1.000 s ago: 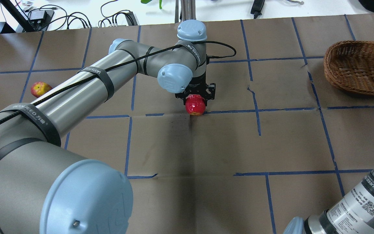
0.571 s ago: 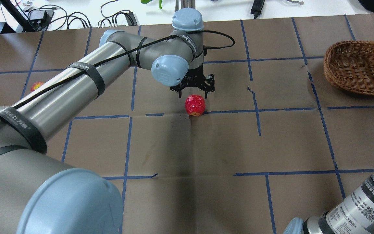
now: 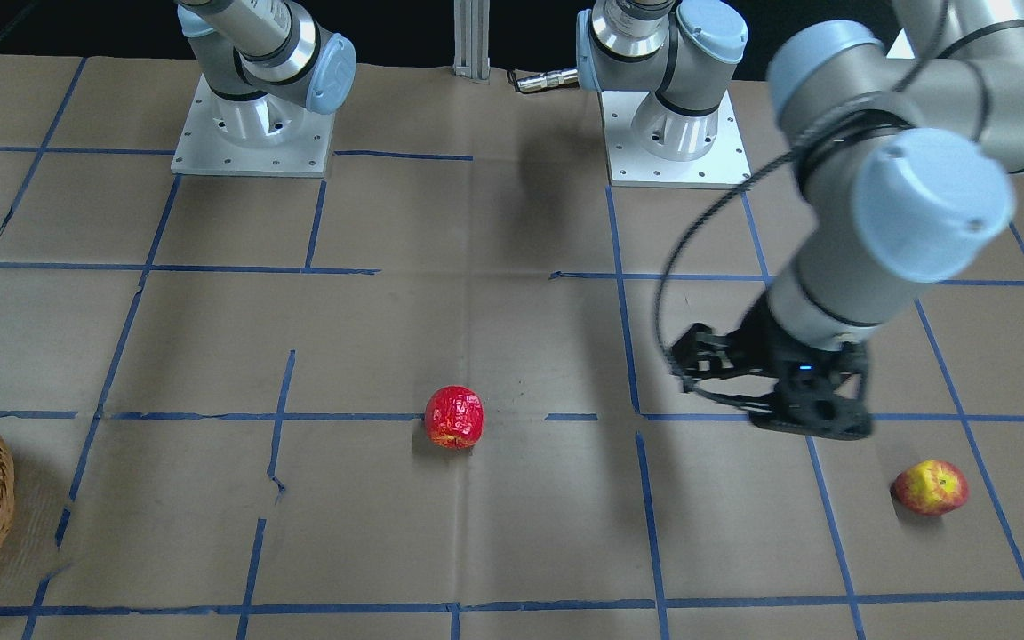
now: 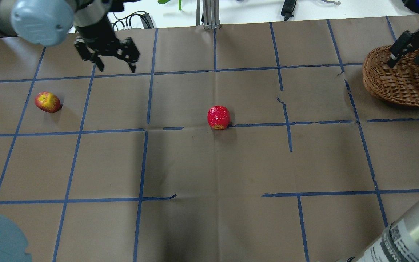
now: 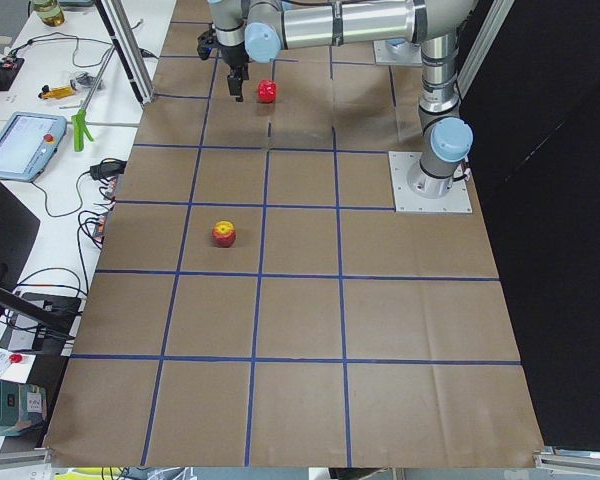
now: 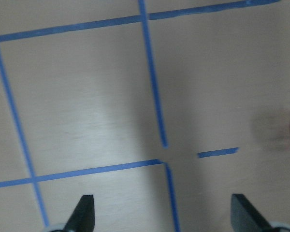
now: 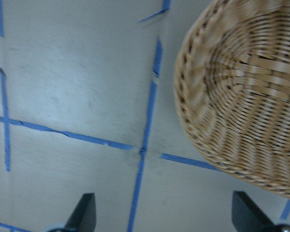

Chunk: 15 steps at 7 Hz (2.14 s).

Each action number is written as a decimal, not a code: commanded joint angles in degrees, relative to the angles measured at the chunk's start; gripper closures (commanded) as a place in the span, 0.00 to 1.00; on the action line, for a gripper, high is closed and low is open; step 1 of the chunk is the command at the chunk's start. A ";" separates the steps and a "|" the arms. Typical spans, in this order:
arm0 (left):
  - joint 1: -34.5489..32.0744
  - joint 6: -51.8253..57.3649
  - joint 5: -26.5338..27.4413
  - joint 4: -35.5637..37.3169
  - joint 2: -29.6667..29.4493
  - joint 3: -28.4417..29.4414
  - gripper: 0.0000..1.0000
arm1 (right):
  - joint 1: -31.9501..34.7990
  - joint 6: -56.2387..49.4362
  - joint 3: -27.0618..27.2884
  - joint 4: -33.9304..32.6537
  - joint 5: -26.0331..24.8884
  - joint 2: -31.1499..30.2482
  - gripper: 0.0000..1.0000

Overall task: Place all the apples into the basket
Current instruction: 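Release the red apple at centre with the left gripper while the right returns, then grasp the red apple with the right gripper while the left reaches the yellow-red apple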

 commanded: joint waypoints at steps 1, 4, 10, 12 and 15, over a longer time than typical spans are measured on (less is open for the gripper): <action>13.71 17.36 1.68 0.67 -0.46 -0.05 0.02 | 11.77 20.70 8.57 -5.32 0.00 -6.43 0.00; 22.88 32.61 -0.06 17.17 -12.29 1.52 0.02 | 31.13 44.06 10.98 -18.25 0.35 -4.01 0.00; 22.55 29.83 -5.71 24.08 -20.60 2.67 0.05 | 43.39 54.04 19.65 -38.36 -1.05 4.53 0.00; 23.52 32.70 -4.31 23.19 -21.39 2.14 0.05 | 43.39 53.16 21.00 -39.99 -0.96 5.41 0.00; 23.78 31.50 -3.77 21.52 -21.57 -0.66 0.05 | 43.39 52.11 21.08 -40.16 -0.52 5.50 0.36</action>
